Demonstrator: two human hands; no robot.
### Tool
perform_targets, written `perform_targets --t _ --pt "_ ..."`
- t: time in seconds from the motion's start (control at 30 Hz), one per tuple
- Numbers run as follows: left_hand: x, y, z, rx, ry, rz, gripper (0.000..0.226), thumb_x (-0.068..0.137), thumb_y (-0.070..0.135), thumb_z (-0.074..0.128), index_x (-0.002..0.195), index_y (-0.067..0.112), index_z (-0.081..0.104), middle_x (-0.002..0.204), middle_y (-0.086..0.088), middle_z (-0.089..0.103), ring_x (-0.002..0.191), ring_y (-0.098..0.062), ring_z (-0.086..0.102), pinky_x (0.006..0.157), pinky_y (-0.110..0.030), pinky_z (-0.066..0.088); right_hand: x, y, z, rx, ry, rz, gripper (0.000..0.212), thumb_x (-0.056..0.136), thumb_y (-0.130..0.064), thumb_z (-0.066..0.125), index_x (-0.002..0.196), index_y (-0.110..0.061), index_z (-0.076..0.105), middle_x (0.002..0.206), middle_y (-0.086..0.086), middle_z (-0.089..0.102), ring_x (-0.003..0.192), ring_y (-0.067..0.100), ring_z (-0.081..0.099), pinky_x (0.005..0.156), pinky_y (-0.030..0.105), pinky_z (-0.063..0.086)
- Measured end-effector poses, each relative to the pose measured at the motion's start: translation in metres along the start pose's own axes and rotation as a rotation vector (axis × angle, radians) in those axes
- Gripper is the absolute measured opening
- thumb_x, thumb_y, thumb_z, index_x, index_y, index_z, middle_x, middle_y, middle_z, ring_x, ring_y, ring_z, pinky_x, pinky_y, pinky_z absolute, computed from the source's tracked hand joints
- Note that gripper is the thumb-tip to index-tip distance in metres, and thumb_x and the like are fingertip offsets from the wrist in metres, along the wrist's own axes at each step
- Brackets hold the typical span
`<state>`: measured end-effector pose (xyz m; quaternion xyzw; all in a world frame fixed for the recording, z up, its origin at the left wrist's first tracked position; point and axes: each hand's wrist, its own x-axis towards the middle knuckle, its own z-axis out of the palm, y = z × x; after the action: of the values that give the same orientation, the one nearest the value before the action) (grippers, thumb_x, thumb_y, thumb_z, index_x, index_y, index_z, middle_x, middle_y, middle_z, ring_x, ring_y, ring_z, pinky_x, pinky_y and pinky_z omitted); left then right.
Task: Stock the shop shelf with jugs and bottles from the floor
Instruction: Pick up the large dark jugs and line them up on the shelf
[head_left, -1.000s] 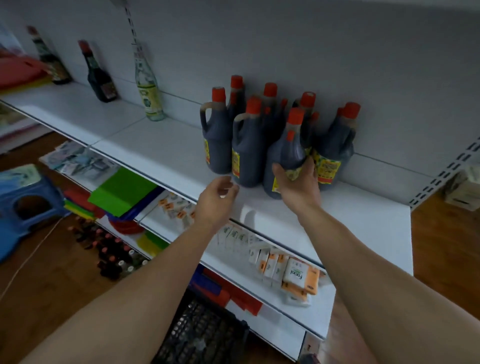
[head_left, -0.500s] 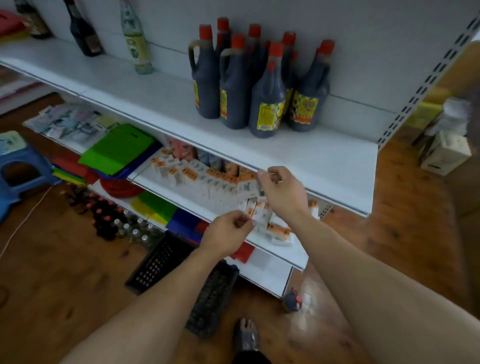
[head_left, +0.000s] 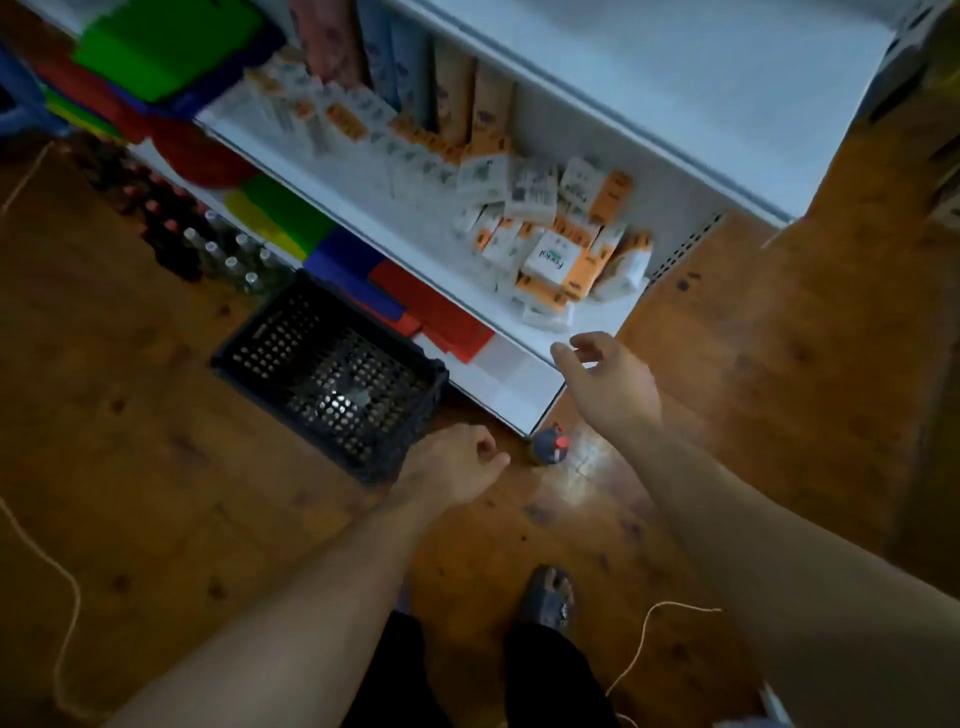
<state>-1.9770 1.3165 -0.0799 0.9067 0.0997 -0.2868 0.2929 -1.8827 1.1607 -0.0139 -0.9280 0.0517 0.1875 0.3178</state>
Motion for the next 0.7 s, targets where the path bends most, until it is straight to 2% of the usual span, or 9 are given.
perform_targets --t 0.1,0.2,0.3,0.4,0.6,0.67,0.7 --pt "0.024 0.001 0.064 -0.028 -0.060 -0.106 0.036 0.089 0.056 0.050 0.112 0.031 0.061 0.121 0.002 0.063 0.112 -0.021 0.058 0.088 -0.031 0.045 0.018 0.063 0.015 -0.077 -0.059 0.014 0.044 0.092 -0.053 0.048 0.126 -0.026 0.057 0.118 -0.012 0.062 0.094 0.012 0.055 0.076 0.026 0.037" --pt "0.057 -0.002 0.129 -0.098 -0.110 -0.164 0.039 0.088 0.057 0.052 0.116 0.030 0.059 0.122 -0.002 0.062 0.114 -0.024 0.057 0.087 -0.030 0.045 0.039 0.129 0.044 -0.146 -0.126 0.052 0.042 0.091 -0.052 0.049 0.123 -0.027 0.060 0.119 -0.008 0.063 0.107 0.018 0.058 0.081 0.028 0.041" --pt "0.102 -0.018 0.194 -0.217 -0.118 -0.173 0.042 0.085 0.053 0.060 0.120 0.028 0.059 0.123 -0.001 0.063 0.117 -0.024 0.056 0.095 -0.034 0.047 0.065 0.194 0.092 -0.189 -0.145 0.085 0.045 0.090 -0.054 0.049 0.123 -0.026 0.060 0.118 -0.007 0.065 0.109 0.019 0.058 0.089 0.032 0.046" --pt "0.155 -0.038 0.256 -0.292 -0.113 -0.190 0.045 0.084 0.049 0.065 0.122 0.025 0.059 0.126 0.000 0.062 0.118 -0.024 0.055 0.097 -0.035 0.046 0.096 0.255 0.148 -0.191 -0.133 0.105 0.044 0.090 -0.055 0.051 0.122 -0.026 0.060 0.118 -0.006 0.065 0.106 0.018 0.059 0.086 0.031 0.046" --pt "0.270 -0.065 0.359 -0.485 -0.023 -0.172 0.043 0.080 0.046 0.071 0.116 0.023 0.062 0.118 0.001 0.063 0.107 -0.020 0.060 0.078 -0.028 0.042 0.169 0.355 0.242 -0.144 -0.085 0.118 0.048 0.091 -0.057 0.050 0.126 -0.025 0.056 0.123 -0.005 0.062 0.098 0.014 0.058 0.070 0.023 0.042" --pt "0.299 -0.068 0.384 -0.522 0.034 -0.147 0.044 0.078 0.046 0.073 0.114 0.024 0.062 0.117 0.002 0.061 0.104 -0.020 0.061 0.076 -0.029 0.043 0.195 0.374 0.260 -0.117 -0.047 0.115 0.043 0.094 -0.047 0.050 0.130 -0.023 0.055 0.127 -0.003 0.060 0.106 0.017 0.058 0.079 0.025 0.043" --pt "0.312 -0.069 0.395 -0.517 0.075 -0.125 0.043 0.077 0.046 0.074 0.112 0.023 0.063 0.116 0.002 0.060 0.102 -0.021 0.061 0.075 -0.030 0.045 0.207 0.382 0.267 -0.091 -0.018 0.100 0.037 0.096 -0.035 0.048 0.130 -0.022 0.057 0.128 -0.001 0.061 0.112 0.019 0.057 0.086 0.025 0.043"
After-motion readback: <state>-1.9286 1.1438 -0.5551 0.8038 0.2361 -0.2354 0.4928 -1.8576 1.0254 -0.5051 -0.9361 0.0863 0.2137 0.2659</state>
